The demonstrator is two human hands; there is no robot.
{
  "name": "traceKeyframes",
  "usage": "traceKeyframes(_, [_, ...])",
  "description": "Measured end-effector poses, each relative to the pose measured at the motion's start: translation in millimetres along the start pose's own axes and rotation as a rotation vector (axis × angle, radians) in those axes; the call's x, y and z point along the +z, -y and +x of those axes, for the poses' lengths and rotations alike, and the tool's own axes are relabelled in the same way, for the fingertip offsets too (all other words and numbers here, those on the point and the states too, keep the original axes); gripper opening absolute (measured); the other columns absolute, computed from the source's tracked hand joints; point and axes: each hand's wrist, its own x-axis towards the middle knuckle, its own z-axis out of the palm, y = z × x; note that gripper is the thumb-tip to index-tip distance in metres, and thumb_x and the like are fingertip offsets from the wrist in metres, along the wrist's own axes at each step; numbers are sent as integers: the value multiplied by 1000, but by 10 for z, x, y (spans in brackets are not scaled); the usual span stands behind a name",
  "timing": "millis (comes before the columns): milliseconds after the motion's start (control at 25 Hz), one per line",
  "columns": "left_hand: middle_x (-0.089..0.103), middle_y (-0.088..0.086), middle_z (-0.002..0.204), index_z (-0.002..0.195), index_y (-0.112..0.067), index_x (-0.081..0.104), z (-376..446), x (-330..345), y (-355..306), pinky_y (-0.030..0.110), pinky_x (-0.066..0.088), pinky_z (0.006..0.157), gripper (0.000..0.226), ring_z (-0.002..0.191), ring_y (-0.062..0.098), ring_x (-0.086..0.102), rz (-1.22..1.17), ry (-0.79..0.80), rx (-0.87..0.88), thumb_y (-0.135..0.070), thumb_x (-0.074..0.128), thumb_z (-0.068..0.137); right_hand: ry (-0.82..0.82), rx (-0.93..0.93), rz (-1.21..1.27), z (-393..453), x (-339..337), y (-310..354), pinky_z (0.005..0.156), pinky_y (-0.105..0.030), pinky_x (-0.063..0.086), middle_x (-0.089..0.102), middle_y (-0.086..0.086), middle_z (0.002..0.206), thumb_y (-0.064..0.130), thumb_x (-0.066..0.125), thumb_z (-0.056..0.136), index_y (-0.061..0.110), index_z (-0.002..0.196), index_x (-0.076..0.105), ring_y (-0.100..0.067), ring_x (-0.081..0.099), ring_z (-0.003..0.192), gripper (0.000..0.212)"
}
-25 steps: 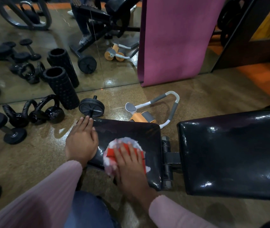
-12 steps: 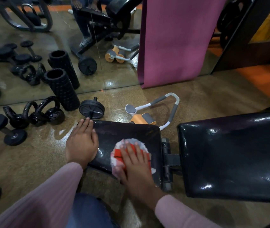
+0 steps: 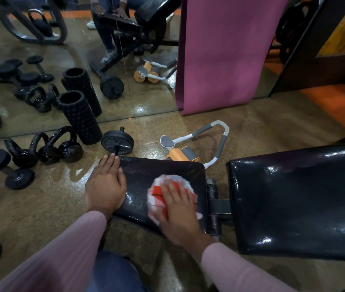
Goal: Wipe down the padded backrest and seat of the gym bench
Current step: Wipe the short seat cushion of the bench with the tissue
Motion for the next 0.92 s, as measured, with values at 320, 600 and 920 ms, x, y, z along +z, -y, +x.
traceKeyframes(320, [54,11,136,129,-2,57,12,17,-4,37,32,108,49,131,25,46,-6,1,6,-26,34,93,31,-133,-48,-673,28,-460,117,-45,6,-6,18,162,58,27,99,36,155,2,-14,-10,150,65])
traceKeyframes(600, [53,11,137,129,-3,56,21,14,2,34,29,108,50,132,25,45,13,9,5,-27,33,93,32,-27,-10,26,8,-12,121,-47,-1,-6,11,163,53,13,100,31,156,1,-15,-20,148,62])
traceKeyframes(920, [53,11,137,130,-3,56,10,15,7,35,29,110,50,132,24,44,11,14,4,-28,32,94,91,-105,-46,-439,-102,-574,120,-47,6,-9,17,162,56,11,101,37,154,-4,-11,-17,149,59])
